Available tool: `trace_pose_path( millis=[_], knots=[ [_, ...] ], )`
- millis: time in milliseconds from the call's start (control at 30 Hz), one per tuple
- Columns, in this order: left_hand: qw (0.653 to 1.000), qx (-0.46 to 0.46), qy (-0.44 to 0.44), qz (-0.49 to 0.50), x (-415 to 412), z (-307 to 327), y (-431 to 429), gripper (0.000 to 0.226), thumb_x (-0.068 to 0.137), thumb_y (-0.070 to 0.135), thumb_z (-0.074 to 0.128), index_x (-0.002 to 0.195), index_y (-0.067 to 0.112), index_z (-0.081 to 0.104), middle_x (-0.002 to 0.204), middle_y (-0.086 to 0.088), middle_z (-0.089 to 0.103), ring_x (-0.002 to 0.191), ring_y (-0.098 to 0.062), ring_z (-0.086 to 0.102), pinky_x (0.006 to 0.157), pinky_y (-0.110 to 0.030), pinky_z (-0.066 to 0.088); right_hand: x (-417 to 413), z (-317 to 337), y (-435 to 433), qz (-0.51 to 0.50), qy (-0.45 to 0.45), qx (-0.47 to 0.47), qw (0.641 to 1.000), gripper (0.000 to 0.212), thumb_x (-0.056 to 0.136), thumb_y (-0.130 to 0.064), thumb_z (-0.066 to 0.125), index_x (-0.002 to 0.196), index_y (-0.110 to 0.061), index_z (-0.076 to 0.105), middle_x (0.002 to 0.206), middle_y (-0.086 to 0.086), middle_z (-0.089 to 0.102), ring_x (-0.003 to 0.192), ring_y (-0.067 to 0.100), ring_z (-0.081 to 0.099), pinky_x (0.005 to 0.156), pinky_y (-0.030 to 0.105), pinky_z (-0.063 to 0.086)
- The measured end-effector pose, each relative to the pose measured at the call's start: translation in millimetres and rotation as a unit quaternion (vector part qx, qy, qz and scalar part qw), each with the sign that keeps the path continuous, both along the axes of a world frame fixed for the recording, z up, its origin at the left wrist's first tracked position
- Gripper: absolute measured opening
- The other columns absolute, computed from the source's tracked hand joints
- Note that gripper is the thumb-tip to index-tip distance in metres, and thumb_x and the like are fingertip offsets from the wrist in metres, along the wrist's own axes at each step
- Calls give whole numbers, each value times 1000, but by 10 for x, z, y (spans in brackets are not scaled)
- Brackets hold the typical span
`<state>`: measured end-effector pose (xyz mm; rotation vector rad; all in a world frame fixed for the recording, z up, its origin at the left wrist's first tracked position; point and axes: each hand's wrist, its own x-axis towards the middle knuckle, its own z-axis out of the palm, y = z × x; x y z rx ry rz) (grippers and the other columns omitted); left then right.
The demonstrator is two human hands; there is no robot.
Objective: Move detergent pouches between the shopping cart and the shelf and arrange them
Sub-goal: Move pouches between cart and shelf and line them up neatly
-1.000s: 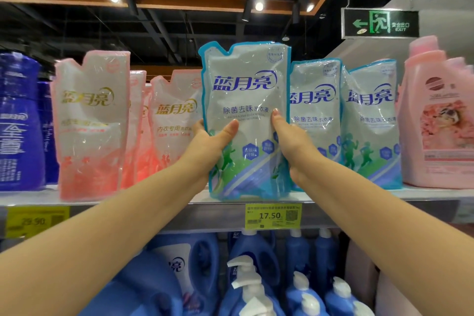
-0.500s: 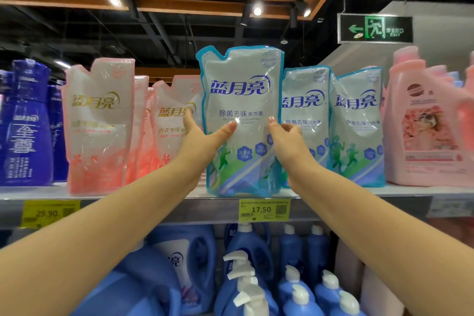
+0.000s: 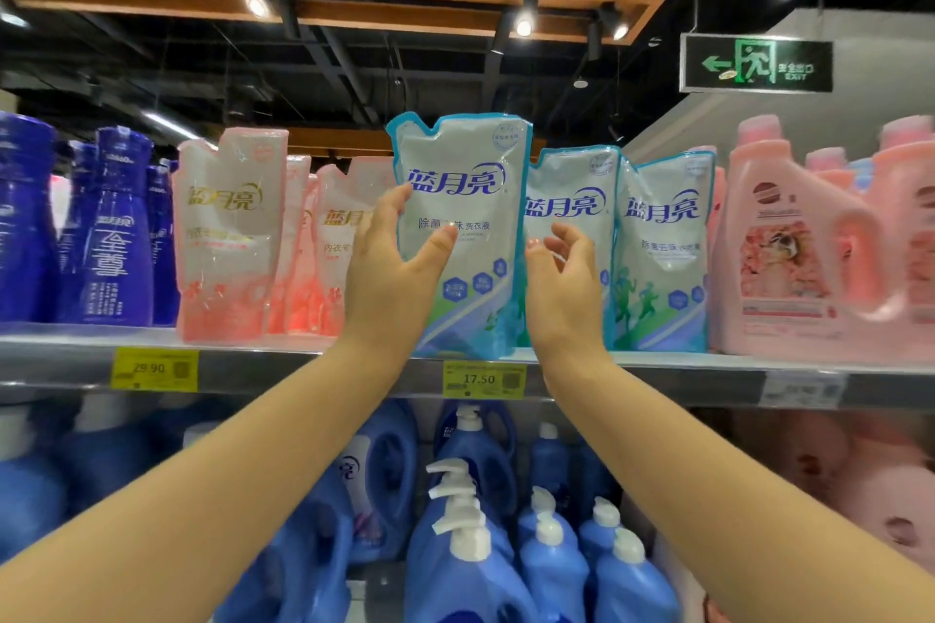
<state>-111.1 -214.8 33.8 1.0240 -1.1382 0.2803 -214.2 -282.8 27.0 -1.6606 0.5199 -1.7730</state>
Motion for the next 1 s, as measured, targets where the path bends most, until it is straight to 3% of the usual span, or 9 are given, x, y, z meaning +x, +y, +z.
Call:
trace_pose_path(
  millis=[67, 133, 300, 400, 467, 567, 667, 833, 1000],
  knots=[
    [999, -1, 26, -33, -104, -98, 126, 46, 90, 28, 58, 133, 24, 44, 126, 6, 47, 116, -2, 46, 96, -14, 43, -78, -110, 180, -17, -8, 11, 1000, 31, 96, -27, 45, 126, -18, 45, 122, -1, 51, 117, 19, 48, 103, 40, 38],
    [997, 16, 44, -57, -224, -246, 281, 44, 89, 26, 58, 131, 23, 47, 122, 1, 51, 119, -13, 49, 103, -34, 43, -188, -248, 420, -33, -23, 25, 999, 30, 96, -25, 47, 125, -17, 47, 119, -2, 53, 116, 20, 49, 103, 41, 38],
    [989, 44, 66, -125, -659, -812, 834, 29, 91, 20, 57, 120, 21, 57, 88, 11, 62, 82, -1, 59, 83, -23, 48, -551, -807, 1123, -98, -18, 57, 993, 21, 95, -24, 48, 115, -22, 54, 94, -17, 55, 106, 16, 54, 101, 43, 38],
    [982, 74, 65, -160, -982, -1305, 1248, 16, 83, 31, 55, 97, 37, 62, 79, 14, 68, 84, -6, 66, 86, -29, 50, -798, -1251, 1648, -152, -2, 72, 986, 17, 94, -20, 49, 107, -22, 60, 85, -18, 57, 93, 11, 57, 94, 38, 44],
    [979, 102, 45, -169, -1222, -1627, 1541, 16, 82, 32, 50, 92, 34, 62, 76, 17, 67, 82, -3, 67, 80, -23, 50, -999, -1568, 2021, -202, 21, 87, 975, 18, 93, -19, 50, 105, -19, 63, 82, -19, 56, 87, 7, 55, 88, 30, 44],
    [974, 160, 19, -157, -1586, -2008, 1929, 20, 84, 34, 46, 91, 28, 63, 70, 19, 63, 73, 2, 64, 74, -18, 49, -1437, -1979, 2541, -303, 89, 121, 941, 28, 90, -32, 43, 103, -20, 64, 83, -12, 59, 90, 16, 59, 89, 39, 44],
    [965, 204, -5, -164, -1999, -2333, 2245, 23, 84, 35, 45, 91, 24, 65, 72, 6, 67, 77, -14, 67, 77, -30, 49, -2051, -2328, 2975, -384, 139, 153, 900, 34, 86, -34, 38, 99, -18, 65, 80, -5, 63, 86, 25, 60, 86, 47, 44],
    [938, 253, -86, -221, -2973, -2730, 2700, 27, 87, 33, 46, 89, 16, 66, 75, -5, 70, 74, -22, 66, 72, -35, 48, -3238, -2812, 3638, -478, 207, 245, 818, 18, 93, -24, 48, 94, -18, 66, 83, 1, 68, 88, 29, 60, 88, 41, 41],
    [899, 295, -149, -288, -4322, -3072, 3131, 22, 90, 29, 50, 89, 15, 67, 76, -7, 70, 77, -24, 63, 68, -32, 39, -4481, -3187, 4298, -542, 211, 313, 751, 21, 92, -25, 48, 95, -18, 68, 91, 8, 72, 95, 30, 62, 87, 40, 41]
  ],
)
